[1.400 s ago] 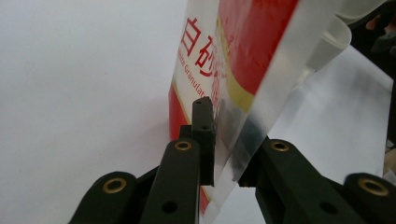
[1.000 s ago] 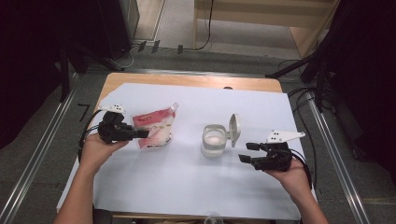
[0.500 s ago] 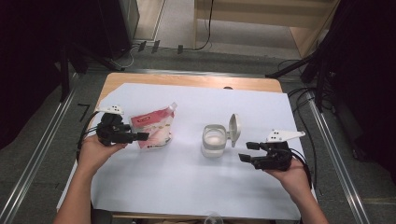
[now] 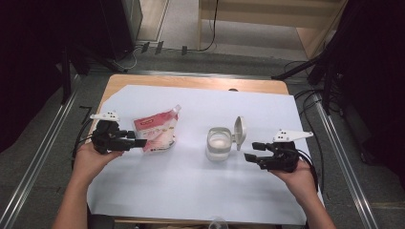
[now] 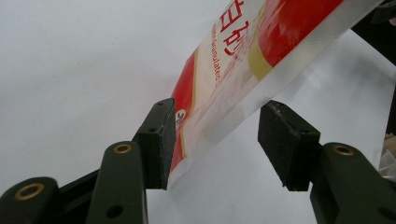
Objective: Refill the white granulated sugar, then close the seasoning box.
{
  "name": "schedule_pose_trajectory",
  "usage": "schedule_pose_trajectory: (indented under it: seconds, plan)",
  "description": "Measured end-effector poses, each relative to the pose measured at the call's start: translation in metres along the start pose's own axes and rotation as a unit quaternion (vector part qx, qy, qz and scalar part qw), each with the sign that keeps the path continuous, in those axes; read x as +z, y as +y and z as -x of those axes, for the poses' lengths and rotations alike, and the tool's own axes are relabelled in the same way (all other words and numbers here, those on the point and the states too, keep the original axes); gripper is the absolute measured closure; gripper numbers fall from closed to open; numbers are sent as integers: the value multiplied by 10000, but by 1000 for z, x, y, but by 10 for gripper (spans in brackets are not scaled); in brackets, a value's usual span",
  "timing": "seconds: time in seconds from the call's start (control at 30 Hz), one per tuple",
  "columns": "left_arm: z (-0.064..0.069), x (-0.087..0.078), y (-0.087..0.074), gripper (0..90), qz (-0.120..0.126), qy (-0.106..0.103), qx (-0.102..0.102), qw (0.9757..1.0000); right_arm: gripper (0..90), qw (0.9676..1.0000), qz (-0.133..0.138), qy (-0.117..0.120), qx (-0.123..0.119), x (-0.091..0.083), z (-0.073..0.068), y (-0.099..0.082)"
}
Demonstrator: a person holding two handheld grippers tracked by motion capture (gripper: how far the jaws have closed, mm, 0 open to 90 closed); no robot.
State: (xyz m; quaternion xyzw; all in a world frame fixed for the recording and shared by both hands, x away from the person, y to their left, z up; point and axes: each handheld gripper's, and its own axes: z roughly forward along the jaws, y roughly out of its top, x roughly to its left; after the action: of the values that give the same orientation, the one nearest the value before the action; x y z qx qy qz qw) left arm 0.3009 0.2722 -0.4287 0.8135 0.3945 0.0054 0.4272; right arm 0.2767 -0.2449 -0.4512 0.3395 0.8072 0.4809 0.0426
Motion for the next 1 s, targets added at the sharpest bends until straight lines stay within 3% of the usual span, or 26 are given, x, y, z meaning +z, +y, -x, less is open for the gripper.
schedule_pose_trajectory:
  seconds: [0.33, 0.5, 0.57, 0.6, 0.83, 1.0]
  plan:
    - [-3, -2, -5, 477, 12, 1, -25, 10000, 482, 9999, 32, -104, 11, 5, 3, 10]
    - [-7, -5, -8, 468, 32, 19, -85, 10000, 536, 9992, 208, -79, 328, 8, 6, 18]
    - [-8, -7, -9, 468, -7, 55, -72, 10000, 549, 9991, 214, -78, 354, 8, 8, 21]
    - [-8, -8, -9, 469, -17, 24, -159, 9999, 563, 9990, 228, -76, 369, 9, 9, 23]
    - [-11, -14, -11, 471, 72, 112, -178, 9998, 763, 9990, 226, -159, 348, 10, 15, 32]
    - [-12, -17, -14, 470, 130, 175, -217, 9995, 840, 9991, 174, -206, 322, 13, 19, 38]
